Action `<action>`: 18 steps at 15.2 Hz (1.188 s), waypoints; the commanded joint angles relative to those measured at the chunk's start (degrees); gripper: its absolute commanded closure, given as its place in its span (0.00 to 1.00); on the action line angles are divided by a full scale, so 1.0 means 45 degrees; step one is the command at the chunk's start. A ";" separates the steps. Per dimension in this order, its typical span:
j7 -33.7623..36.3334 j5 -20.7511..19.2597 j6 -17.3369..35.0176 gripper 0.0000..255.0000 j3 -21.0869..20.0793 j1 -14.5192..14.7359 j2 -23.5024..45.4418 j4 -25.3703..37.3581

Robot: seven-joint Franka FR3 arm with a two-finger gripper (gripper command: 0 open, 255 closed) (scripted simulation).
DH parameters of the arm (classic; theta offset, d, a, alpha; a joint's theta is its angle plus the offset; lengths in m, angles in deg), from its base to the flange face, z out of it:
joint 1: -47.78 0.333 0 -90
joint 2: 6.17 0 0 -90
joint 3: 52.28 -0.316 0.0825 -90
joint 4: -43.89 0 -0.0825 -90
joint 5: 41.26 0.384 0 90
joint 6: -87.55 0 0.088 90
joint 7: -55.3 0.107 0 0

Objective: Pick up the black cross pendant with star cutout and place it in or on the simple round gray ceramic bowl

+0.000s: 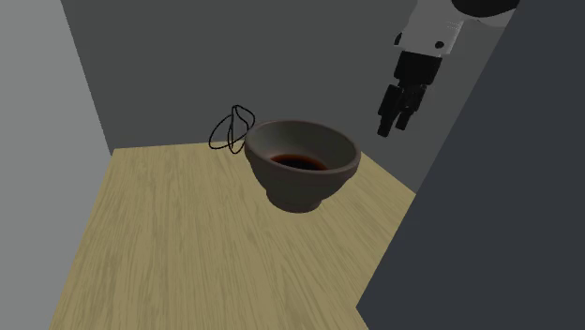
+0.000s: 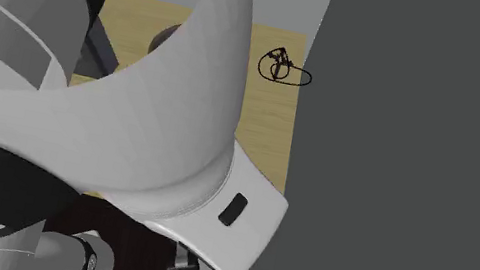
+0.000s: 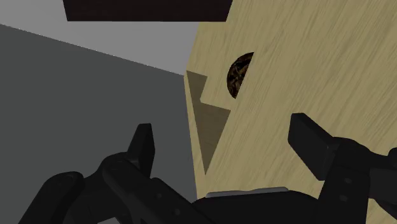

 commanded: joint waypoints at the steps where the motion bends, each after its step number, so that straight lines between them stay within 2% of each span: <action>1: 0.0000 0.0000 0.0000 0.00 0.0000 0.0000 0.0000 0.0000; 10: 0.4689 0.1256 0.1724 0.00 -0.3269 -0.0049 0.0796 0.0788; 14: 0.6811 0.1306 0.2454 0.00 -0.4797 -0.0372 0.1719 0.1702; 18: 0.9033 0.0904 0.3039 0.00 -0.6413 -0.0934 0.2955 0.2968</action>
